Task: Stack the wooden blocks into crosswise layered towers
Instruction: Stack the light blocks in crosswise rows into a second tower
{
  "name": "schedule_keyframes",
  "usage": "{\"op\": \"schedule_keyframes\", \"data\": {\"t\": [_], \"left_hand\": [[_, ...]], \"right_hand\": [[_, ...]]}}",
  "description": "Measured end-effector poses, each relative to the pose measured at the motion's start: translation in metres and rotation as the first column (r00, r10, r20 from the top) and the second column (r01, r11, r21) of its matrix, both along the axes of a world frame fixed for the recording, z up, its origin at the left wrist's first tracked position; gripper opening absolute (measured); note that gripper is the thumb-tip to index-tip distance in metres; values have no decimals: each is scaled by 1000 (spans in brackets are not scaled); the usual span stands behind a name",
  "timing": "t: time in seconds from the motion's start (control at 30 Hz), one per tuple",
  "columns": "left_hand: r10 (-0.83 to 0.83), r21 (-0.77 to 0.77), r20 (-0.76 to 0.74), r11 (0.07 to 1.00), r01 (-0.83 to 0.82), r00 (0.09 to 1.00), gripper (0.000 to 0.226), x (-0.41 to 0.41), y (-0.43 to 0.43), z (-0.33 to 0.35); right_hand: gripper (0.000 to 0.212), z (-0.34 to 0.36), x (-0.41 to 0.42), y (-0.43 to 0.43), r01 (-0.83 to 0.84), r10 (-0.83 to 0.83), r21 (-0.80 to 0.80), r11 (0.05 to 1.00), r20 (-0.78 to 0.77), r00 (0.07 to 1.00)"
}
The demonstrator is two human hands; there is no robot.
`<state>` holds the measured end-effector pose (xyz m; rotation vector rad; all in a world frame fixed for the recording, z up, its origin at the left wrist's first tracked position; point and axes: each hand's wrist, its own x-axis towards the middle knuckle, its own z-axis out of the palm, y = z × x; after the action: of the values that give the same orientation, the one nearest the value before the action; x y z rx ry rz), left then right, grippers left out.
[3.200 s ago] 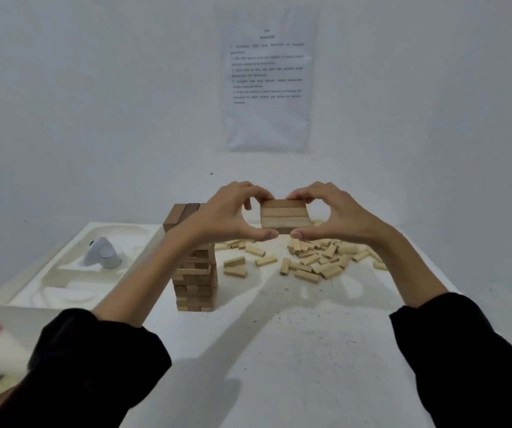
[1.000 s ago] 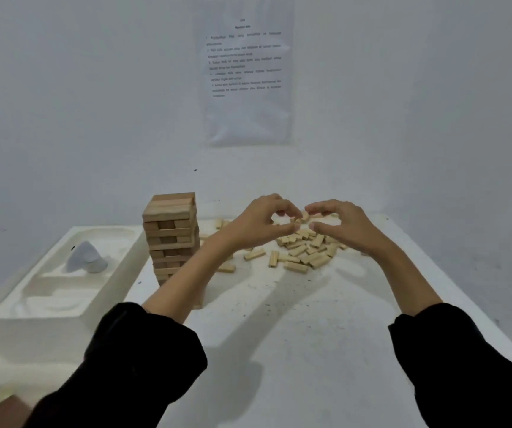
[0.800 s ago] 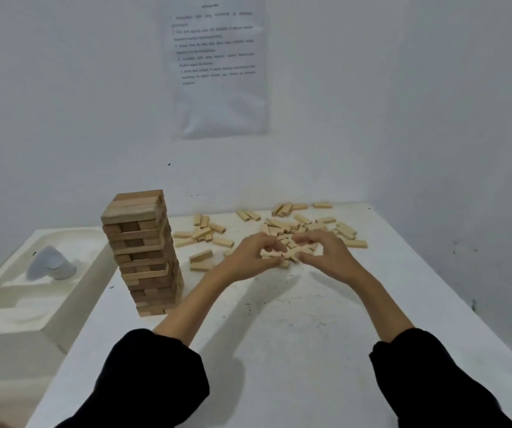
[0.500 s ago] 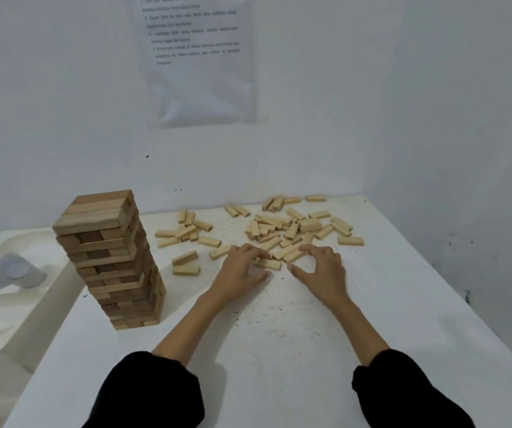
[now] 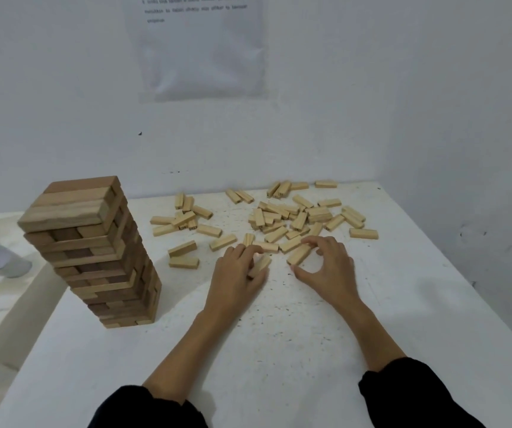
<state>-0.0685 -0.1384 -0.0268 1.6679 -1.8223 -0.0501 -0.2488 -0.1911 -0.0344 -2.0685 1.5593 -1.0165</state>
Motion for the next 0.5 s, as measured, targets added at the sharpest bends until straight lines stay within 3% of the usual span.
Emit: {"op": "schedule_keyframes", "data": {"t": [0.27,0.37,0.5], "left_hand": [[79,111,-3,991,-78,997,21,4,22,10],[-39,220,-81,974,56,996,31,16,22,15],[-222,372,-237,878,300,946,60,41,25,15]], "right_hand": [[66,2,6,21,-306,309,53,951,-71,948],[64,2,2,28,-390,396,89,916,-64,916],[62,3,0,33,-436,444,121,892,-47,895]]}}
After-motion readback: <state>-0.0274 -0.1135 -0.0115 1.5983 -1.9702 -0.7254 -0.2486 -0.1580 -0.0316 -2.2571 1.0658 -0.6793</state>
